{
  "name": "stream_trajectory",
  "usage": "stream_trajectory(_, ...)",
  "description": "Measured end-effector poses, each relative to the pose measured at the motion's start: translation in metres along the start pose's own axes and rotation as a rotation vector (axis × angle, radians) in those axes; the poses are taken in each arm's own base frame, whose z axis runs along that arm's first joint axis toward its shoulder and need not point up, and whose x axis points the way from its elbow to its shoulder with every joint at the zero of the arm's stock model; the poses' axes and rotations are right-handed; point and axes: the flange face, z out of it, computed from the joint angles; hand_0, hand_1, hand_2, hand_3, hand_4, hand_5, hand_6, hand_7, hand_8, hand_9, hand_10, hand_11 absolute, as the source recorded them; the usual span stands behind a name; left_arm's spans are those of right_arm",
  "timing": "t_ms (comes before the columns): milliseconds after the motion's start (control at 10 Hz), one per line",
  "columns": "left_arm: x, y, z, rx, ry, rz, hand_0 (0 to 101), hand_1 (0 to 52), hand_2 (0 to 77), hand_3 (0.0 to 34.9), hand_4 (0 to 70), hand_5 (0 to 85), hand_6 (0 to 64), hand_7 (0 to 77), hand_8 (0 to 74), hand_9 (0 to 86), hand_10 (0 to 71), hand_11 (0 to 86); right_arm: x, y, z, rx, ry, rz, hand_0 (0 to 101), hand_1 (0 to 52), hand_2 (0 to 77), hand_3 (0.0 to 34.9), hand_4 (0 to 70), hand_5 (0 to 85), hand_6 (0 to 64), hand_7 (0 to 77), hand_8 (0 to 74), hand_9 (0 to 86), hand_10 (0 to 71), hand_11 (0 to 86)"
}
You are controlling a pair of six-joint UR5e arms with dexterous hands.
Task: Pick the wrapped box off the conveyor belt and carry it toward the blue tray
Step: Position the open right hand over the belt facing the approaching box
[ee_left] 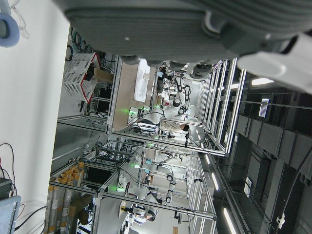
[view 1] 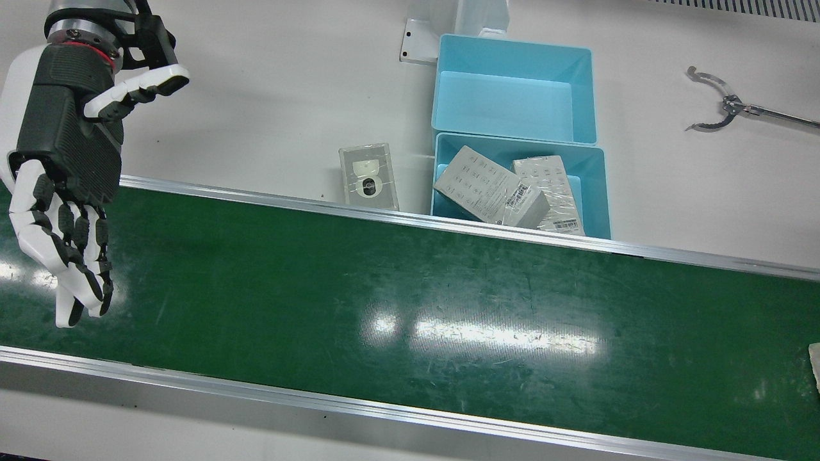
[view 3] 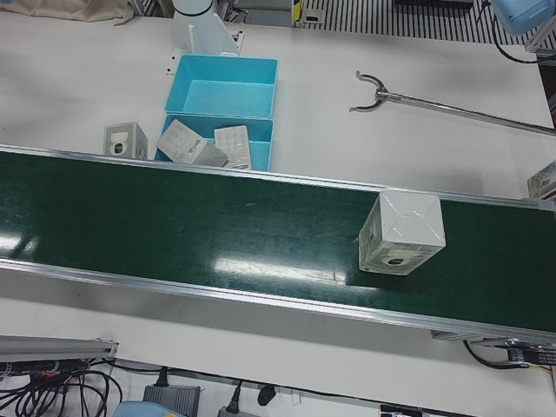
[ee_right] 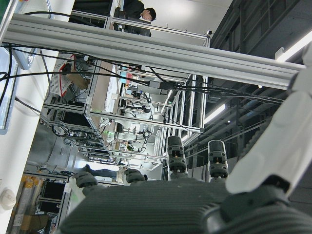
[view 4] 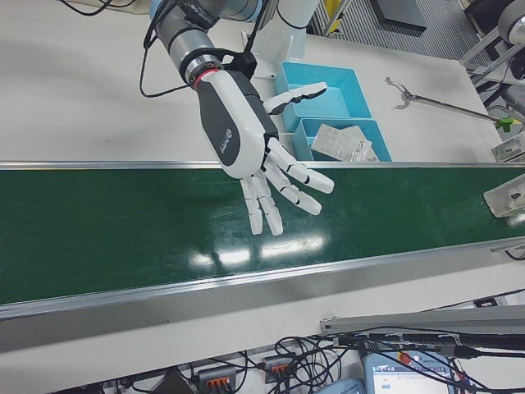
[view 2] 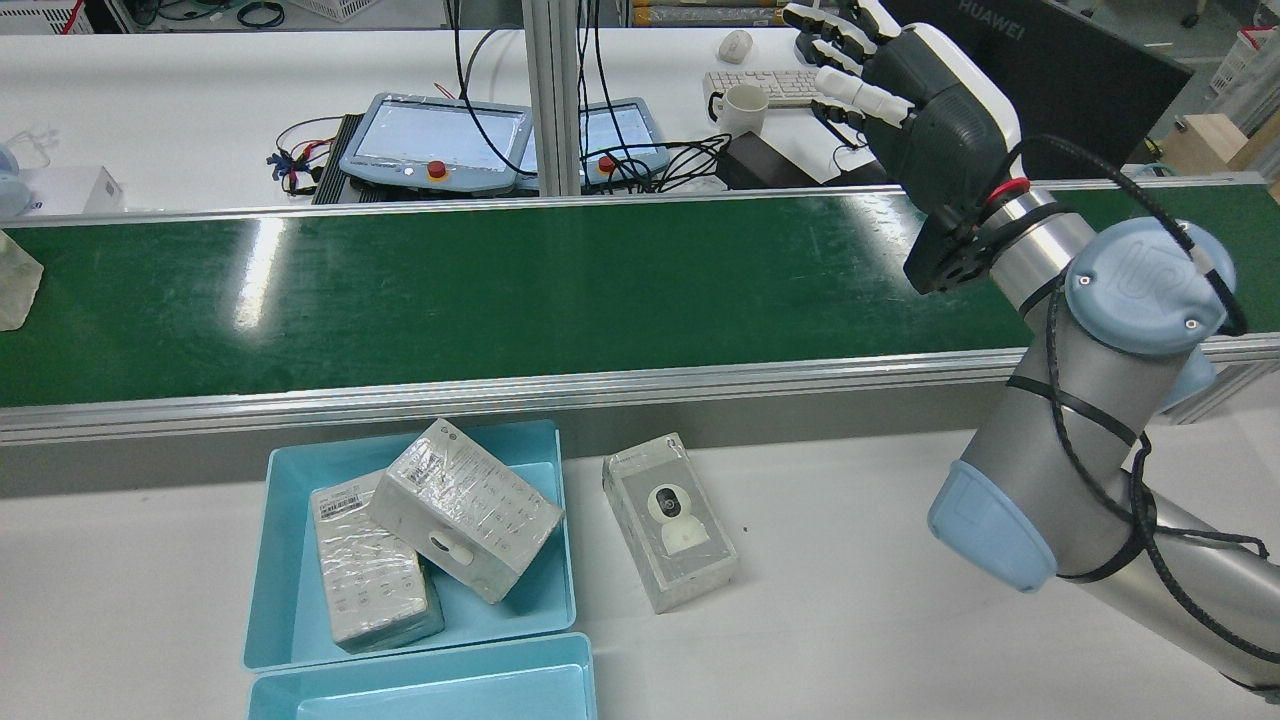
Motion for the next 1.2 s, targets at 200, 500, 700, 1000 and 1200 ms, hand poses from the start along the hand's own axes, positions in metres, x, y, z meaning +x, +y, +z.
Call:
stream_trajectory(200,0.0,0.0,0.0,0.0,0.0,0.0,0,0.0,0.5,0.0,0.5,0.5,0.5,0.5,0.5,0.0,0.0,0.0,0.002,-0.015,-0.01,0.017,0.061,0.021,38,7.6,11.4,30.3,0.5,19.1,0.0,15.3,0.0,5.4,1.1,3.3)
stream_trajectory(500,0.0,0.0,0.0,0.0,0.0,0.0,0,0.0,0.5,0.0,0.5,0.5,0.5,0.5,0.5,0.0,0.5,0.0,-0.01,-0.038,-0.021,0.059,0.196,0.033,39,8.2,12.5,30.4,0.0,19.6,0.0,15.3,0.0,3.3,0.0,1.6)
stream_trajectory(700,0.0,0.0,0.0,0.0,0.0,0.0,0,0.0,1.1,0.0,0.5,0.5,0.5,0.5,0.5,0.5,0.5,0.0,-0.023,-0.043,-0.024,0.073,0.209,0.055,39,8.2,13.1,30.4,0.0,21.3,0.0,16.4,0.0,4.9,0.0,1.6)
stream_trajectory(1000,0.0,0.0,0.0,0.0,0.0,0.0,0,0.0,1.1,0.0,0.0,0.5,0.5,0.5,0.5,0.0,0.5,0.0,-0.022,-0.041,-0.022,0.066,0.213,0.071,39,8.2,13.1,30.4,0.0,20.2,0.0,16.4,0.0,4.9,0.0,1.6)
stream_trajectory(1200,0.0,0.0,0.0,0.0,0.0,0.0,0,0.0,0.5,0.0,0.5,0.5,0.0,0.5,0.0,0.5,0.5,0.0,-0.014,-0.038,-0.01,0.063,0.214,0.071,39,8.2,13.1,30.4,0.0,20.7,0.0,16.4,0.0,4.9,1.6,1.6)
